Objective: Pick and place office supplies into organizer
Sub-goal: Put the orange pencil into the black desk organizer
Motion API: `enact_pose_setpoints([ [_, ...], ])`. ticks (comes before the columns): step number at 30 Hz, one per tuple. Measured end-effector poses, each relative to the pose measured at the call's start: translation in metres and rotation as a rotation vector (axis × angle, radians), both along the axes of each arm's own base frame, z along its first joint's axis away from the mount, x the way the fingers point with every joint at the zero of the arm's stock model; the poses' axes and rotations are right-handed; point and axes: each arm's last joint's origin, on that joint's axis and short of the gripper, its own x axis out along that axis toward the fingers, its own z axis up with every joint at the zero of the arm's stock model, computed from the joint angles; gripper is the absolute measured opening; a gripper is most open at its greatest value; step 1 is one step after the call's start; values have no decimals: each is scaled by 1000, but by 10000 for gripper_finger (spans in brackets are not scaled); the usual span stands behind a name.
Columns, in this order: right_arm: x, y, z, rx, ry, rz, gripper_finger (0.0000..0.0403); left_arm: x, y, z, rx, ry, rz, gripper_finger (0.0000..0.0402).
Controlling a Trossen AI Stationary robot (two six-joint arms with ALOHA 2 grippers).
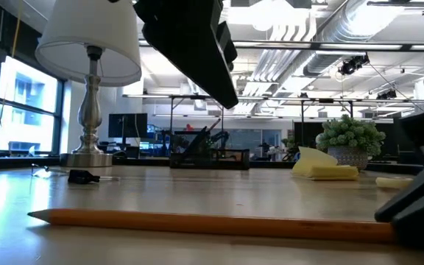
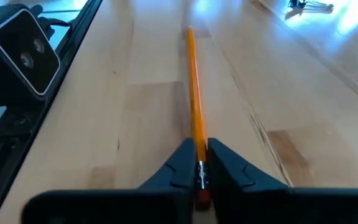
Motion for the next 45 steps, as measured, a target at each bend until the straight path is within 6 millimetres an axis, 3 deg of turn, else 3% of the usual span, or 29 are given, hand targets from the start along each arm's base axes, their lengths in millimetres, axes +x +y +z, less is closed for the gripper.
enact_pose_setpoints([
  [4,1,-2,2,-3,27,3,20,-1,0,0,3,7,0,0],
  [9,-3,-7,22,-47,87,20,11,-4,2,1,44,22,22,0],
  [14,-14,-25,49,-119,200,-21,11,-15,5,29,131,-31,64,0],
  [21,-32,-54,110,-103,276,-109,5,-33,-4,75,277,-208,40,0],
  [25,-39,-75,148,-9,310,-108,5,-35,-24,83,405,-306,-62,1],
  [28,-42,-95,175,120,312,-146,5,-30,-39,77,507,-363,-88,10],
  [34,-41,-123,200,195,259,-222,5,-19,-45,44,738,-296,-51,104],
  [40,-28,-135,197,191,278,-245,5,-1,-35,16,918,-289,127,232],
  [45,-24,-134,197,196,266,-232,5,7,-26,2,959,-259,152,298],
])
